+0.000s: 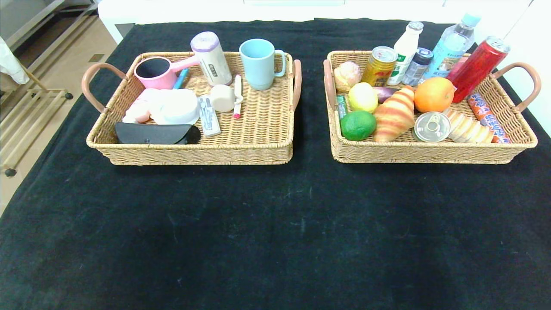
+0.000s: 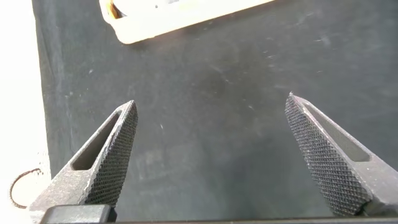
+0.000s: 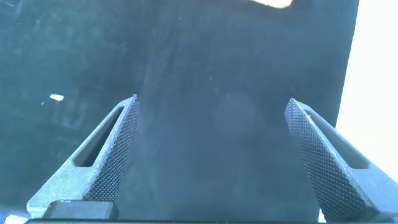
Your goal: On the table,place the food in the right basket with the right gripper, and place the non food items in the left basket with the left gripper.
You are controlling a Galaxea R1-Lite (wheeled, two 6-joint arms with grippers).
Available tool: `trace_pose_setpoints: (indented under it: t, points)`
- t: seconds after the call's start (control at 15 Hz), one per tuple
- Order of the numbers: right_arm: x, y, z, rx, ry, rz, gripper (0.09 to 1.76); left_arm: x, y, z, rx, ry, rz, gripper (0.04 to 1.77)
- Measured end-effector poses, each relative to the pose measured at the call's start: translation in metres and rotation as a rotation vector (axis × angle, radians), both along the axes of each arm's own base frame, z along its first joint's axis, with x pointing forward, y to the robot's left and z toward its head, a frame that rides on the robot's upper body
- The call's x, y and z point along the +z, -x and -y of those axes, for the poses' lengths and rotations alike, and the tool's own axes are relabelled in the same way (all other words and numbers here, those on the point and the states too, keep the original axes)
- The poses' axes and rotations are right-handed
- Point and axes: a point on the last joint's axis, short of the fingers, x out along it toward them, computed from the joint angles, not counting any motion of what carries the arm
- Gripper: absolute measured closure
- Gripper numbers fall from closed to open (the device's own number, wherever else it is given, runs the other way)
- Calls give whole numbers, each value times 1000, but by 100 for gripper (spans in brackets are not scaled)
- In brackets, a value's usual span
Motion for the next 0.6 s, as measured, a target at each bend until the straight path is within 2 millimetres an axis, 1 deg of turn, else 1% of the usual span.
trace_pose_setpoints:
  t: [0.07, 0.2, 0.4, 0.6]
  points:
    - [-5, 8, -1, 7, -15, -17, 15, -2, 8, 0, 2, 4, 17, 9]
    - [-23, 19, -4, 2, -33, -52, 15, -8, 20, 0, -3, 8, 34, 9]
    - [-59, 27, -11, -38, -55, -102, 15, -22, 36, 4, -44, 14, 0, 9]
    - [-87, 29, -14, -52, -69, -79, 15, -23, 45, 5, -86, 13, 6, 9]
